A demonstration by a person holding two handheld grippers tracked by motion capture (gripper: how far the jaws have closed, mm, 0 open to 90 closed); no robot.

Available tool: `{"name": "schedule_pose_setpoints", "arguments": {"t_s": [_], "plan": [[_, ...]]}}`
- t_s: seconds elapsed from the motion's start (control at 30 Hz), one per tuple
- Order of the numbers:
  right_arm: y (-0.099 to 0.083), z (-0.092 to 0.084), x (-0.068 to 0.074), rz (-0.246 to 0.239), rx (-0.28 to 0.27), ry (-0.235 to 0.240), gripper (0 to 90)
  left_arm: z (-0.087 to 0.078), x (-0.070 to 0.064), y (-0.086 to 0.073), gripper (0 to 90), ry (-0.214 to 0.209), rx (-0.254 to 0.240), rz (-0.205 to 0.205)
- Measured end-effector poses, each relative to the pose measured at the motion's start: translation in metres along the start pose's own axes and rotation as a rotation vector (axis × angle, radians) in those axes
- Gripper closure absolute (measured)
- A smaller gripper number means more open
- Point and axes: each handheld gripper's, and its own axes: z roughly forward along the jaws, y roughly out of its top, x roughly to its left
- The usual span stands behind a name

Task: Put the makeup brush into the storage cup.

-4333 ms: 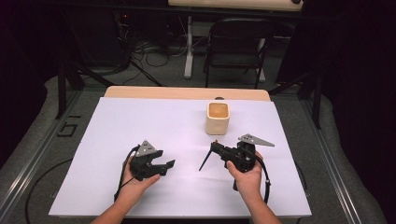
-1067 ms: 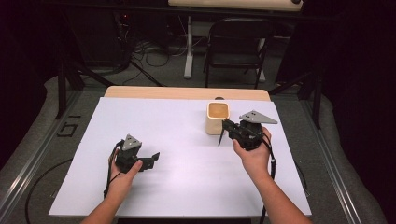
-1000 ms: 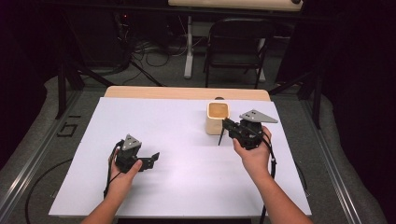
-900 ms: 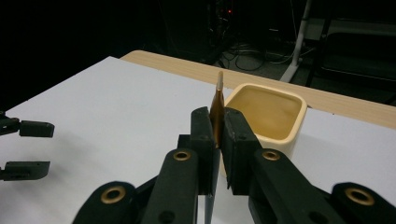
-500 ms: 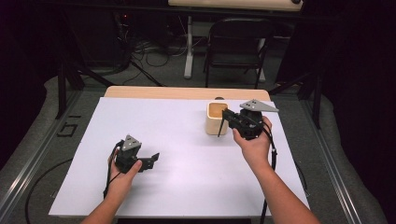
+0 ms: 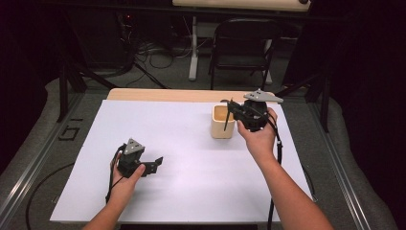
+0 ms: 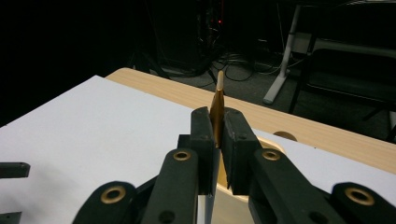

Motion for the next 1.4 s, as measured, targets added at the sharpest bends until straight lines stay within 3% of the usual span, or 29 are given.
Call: {"name": "schedule_pose_setpoints", "arguments": {"t_s": [1.4], "plan": [[0.023, 0.012, -0.006, -0.011, -0.016, -0.051, 83.9, 0.0, 0.001, 0.0, 15.8, -0.006, 0.007, -0.004]]}}
